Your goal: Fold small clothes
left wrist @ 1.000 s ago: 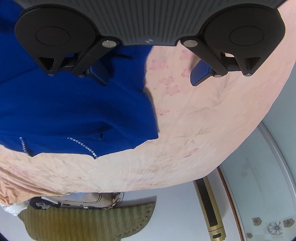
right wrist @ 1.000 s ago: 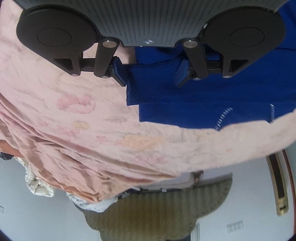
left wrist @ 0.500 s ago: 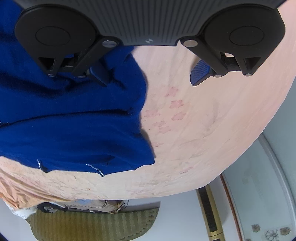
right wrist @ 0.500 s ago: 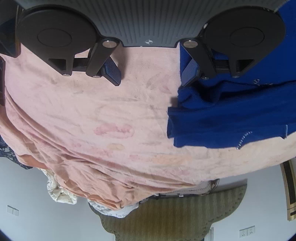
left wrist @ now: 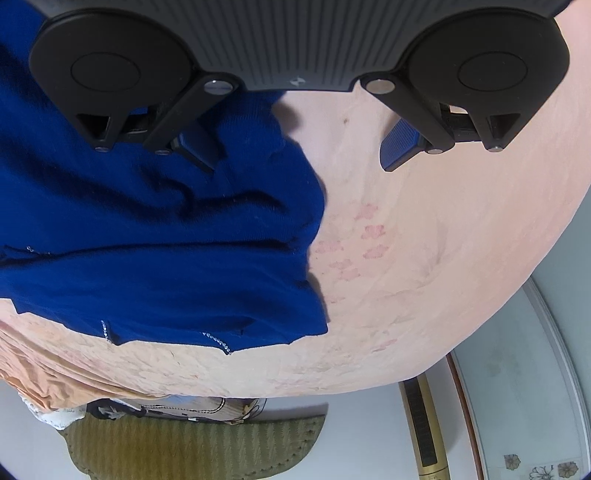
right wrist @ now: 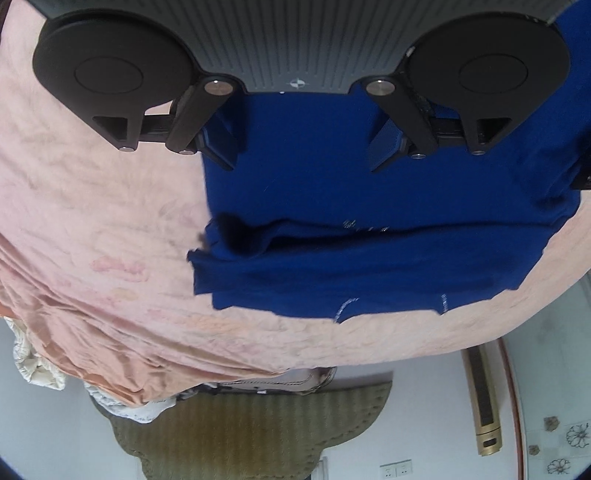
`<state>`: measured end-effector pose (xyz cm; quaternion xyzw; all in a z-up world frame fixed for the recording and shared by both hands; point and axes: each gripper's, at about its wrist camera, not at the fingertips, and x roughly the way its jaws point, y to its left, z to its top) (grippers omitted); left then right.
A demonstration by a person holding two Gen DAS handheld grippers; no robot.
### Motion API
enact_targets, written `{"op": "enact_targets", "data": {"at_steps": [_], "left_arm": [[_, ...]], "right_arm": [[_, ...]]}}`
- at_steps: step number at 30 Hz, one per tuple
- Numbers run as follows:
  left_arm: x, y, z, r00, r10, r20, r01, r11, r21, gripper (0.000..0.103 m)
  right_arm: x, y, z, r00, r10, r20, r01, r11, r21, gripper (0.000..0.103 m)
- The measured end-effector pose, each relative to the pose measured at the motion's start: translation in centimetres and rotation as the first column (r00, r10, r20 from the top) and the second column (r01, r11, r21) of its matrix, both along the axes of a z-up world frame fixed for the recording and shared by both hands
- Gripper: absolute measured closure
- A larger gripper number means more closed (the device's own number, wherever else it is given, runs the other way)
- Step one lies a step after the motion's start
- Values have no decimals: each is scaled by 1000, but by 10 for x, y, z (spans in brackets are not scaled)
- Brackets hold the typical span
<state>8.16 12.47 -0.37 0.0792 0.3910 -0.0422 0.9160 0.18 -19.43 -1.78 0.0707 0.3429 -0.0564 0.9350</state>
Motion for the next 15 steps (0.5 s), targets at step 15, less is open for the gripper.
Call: {"op": "enact_targets", "data": {"at_steps": [15], "left_arm": [[-35, -3, 3, 1000, -14, 7, 14, 1000, 1, 8]], "right_arm": [[-31, 22, 4, 998, 64, 11, -64, 998, -9, 18]]}}
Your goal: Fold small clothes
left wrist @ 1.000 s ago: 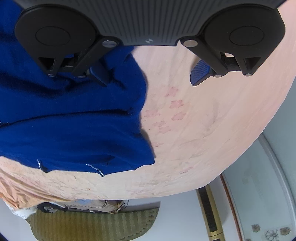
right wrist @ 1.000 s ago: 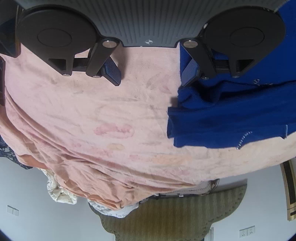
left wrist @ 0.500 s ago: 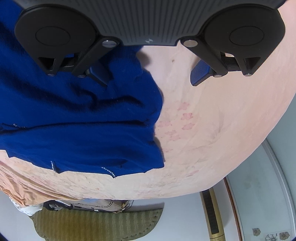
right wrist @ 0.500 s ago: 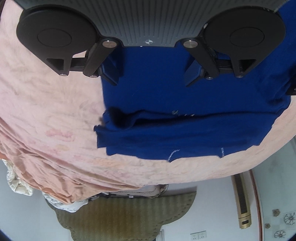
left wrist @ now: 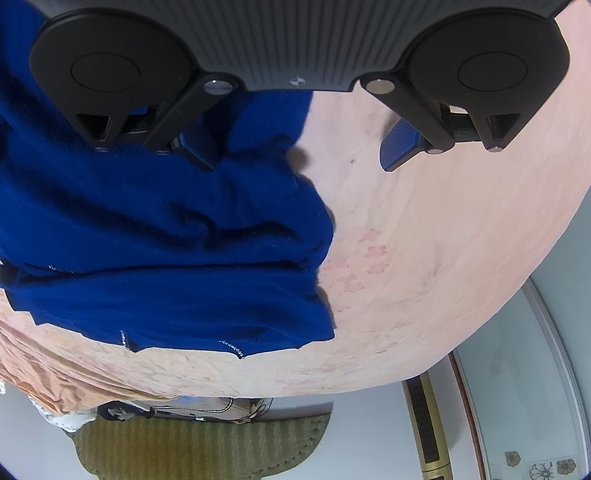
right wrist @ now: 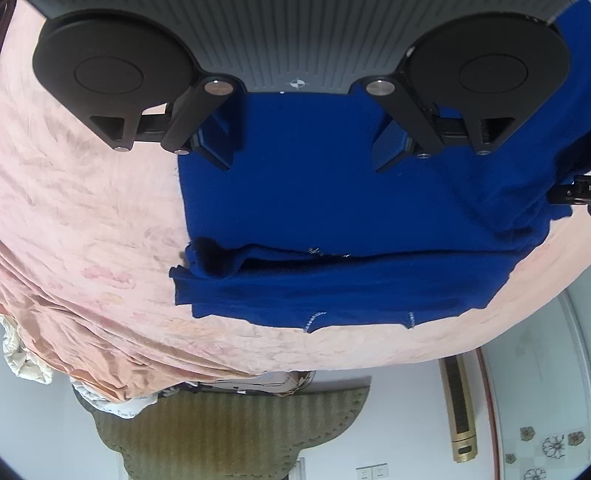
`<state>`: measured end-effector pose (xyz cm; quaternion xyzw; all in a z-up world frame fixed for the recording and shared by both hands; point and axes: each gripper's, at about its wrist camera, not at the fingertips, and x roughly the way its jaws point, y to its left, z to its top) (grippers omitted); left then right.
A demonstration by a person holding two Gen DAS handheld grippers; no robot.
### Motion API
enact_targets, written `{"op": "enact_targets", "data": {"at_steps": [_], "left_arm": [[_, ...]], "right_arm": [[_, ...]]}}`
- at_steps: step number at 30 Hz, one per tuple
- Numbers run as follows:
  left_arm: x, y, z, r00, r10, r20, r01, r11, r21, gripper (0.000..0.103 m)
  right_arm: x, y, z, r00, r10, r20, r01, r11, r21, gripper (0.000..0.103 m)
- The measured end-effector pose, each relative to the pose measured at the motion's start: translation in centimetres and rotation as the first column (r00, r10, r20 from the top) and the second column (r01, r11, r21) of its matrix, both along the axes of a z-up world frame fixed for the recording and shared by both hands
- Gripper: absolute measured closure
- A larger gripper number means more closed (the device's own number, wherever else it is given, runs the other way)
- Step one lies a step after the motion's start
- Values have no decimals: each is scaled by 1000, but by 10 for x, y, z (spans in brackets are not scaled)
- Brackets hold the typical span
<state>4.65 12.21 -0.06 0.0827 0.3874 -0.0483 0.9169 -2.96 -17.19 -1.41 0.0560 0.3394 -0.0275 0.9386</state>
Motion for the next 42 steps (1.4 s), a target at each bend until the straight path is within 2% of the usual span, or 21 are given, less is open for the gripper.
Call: {"op": "enact_targets", "data": {"at_steps": [27, 32, 36, 42], "left_arm": [[-45, 6, 13, 1000, -13, 25, 14, 1000, -3, 8], [-54, 13, 14, 998, -67, 1, 66, 996, -53, 7], [-62, 29, 9, 992, -126, -22, 122, 983, -135, 8], [-59, 46, 3, 990, -138, -39, 128, 974, -185, 8]], "right_arm": [[-54, 16, 6, 998, 55, 23, -54, 998, -32, 17], [-65, 9, 6, 999, 40, 19, -40, 999, -23, 17], [-76, -4, 4, 1000, 22, 5, -22, 1000, -11, 17], [-89, -24, -8, 999, -21, -37, 21, 1000, 9, 20]]}}
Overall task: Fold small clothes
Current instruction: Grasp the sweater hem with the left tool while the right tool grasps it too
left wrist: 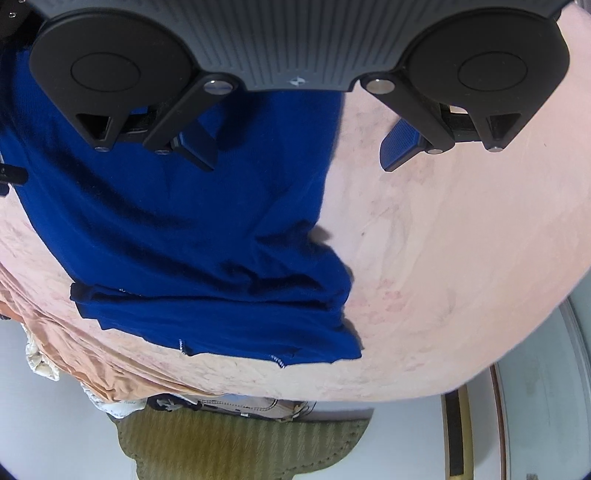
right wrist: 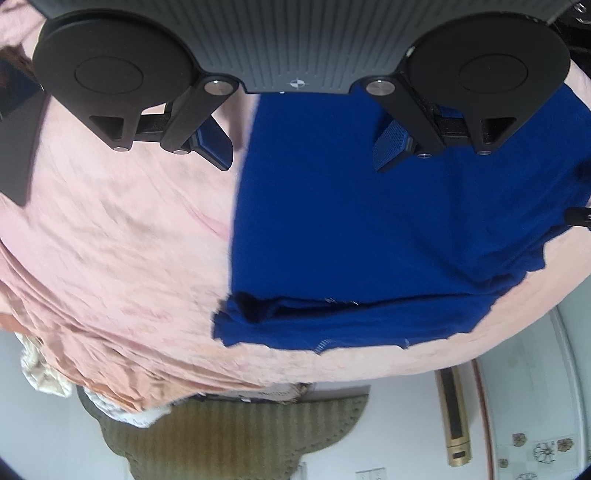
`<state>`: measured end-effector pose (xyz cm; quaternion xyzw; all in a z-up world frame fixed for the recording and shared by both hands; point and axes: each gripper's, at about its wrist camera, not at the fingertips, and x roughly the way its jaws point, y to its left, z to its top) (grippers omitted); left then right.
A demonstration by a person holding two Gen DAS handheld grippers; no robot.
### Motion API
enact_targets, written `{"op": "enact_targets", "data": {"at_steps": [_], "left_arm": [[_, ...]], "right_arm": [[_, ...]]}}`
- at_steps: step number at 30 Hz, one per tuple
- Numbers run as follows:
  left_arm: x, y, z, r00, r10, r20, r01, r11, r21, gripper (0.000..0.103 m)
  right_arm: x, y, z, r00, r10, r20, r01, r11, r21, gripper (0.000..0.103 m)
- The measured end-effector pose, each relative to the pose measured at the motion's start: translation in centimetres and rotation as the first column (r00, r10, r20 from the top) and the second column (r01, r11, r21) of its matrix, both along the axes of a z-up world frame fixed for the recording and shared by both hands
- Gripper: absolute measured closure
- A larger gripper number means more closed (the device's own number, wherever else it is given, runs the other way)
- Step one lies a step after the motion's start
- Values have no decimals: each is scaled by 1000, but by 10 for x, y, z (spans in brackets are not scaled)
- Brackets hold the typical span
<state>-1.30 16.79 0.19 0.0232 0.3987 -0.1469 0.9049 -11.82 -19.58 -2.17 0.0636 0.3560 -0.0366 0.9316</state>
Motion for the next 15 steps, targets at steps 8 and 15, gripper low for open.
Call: {"op": "enact_targets", "data": {"at_steps": [8, 15], "left_arm": [[5, 0, -15, 995, -54, -78, 43, 990, -135, 16], [9, -4, -12, 992, -76, -101, 57, 982, -179, 92]], "right_arm": [[-10, -6, -9, 1000, 17, -26, -16, 999, 48, 38], [-4, 3, -5, 998, 58, 2, -58, 994, 95, 95]]}}
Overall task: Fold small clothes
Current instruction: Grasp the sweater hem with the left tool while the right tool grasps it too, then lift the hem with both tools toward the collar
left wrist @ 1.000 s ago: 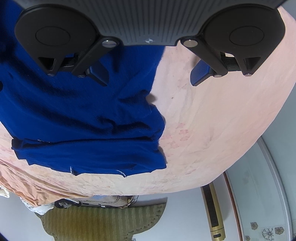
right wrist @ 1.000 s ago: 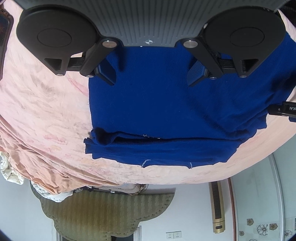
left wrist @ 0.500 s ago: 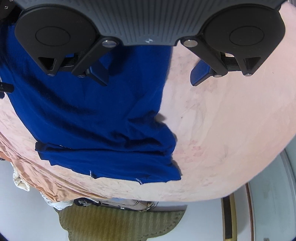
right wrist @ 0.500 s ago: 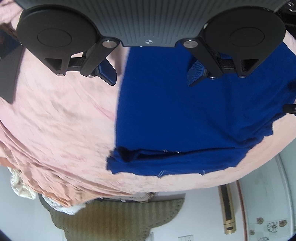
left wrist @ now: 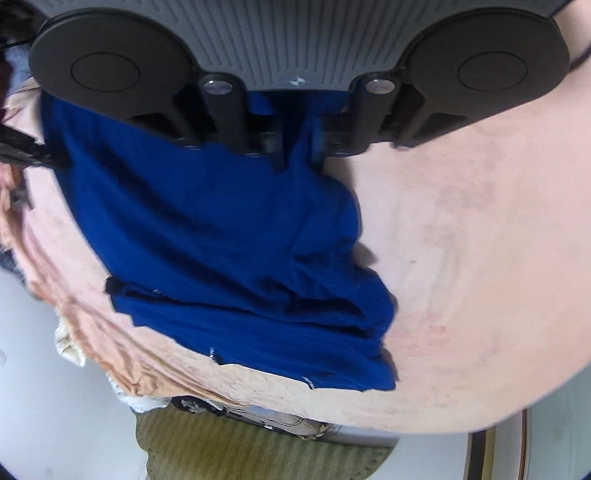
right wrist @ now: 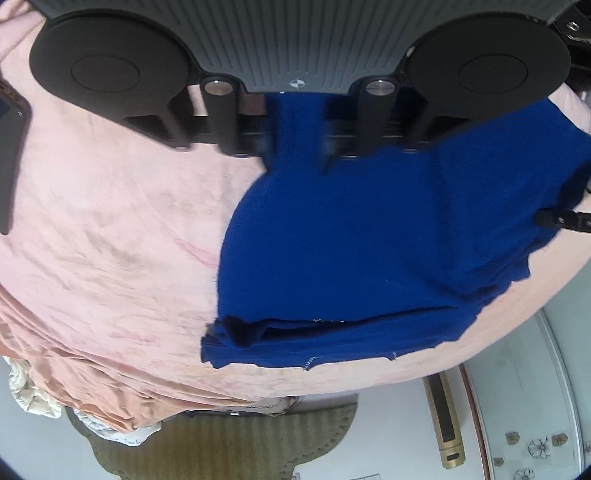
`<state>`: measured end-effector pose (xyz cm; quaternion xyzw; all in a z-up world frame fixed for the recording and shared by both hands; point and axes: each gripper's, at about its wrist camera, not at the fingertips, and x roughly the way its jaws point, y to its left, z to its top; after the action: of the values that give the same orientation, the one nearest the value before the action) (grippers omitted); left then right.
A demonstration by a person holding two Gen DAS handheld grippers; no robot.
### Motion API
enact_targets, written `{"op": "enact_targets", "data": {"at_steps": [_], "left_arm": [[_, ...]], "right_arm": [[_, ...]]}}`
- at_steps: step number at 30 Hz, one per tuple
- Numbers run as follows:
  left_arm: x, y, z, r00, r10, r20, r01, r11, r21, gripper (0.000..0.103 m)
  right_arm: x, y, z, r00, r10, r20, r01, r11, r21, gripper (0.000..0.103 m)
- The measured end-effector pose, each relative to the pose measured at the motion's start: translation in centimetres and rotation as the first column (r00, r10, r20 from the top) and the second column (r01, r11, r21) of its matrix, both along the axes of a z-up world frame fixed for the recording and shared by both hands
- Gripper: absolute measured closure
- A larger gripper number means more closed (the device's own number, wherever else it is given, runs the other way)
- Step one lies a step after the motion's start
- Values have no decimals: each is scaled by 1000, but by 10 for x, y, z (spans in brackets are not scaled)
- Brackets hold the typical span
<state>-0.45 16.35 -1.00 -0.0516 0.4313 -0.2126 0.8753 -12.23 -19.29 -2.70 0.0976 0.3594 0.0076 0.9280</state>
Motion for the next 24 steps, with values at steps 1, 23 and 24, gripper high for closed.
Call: {"op": "enact_targets", "data": {"at_steps": [1, 23, 24], "left_arm": [[-1, -1, 2, 1000, -1, 10, 1, 1000, 2, 94], [3, 22, 13, 998, 50, 27, -47, 995, -91, 35], [0, 27, 13, 998, 53, 33, -49, 994, -96, 34]], "right_arm": [[1, -1, 2, 1000, -1, 7, 1, 1000, 9, 96], [2, -33, 11, 991, -125, 43, 125, 992, 17, 58], [-2, -33, 9, 992, -125, 29, 124, 992, 41, 58]]}}
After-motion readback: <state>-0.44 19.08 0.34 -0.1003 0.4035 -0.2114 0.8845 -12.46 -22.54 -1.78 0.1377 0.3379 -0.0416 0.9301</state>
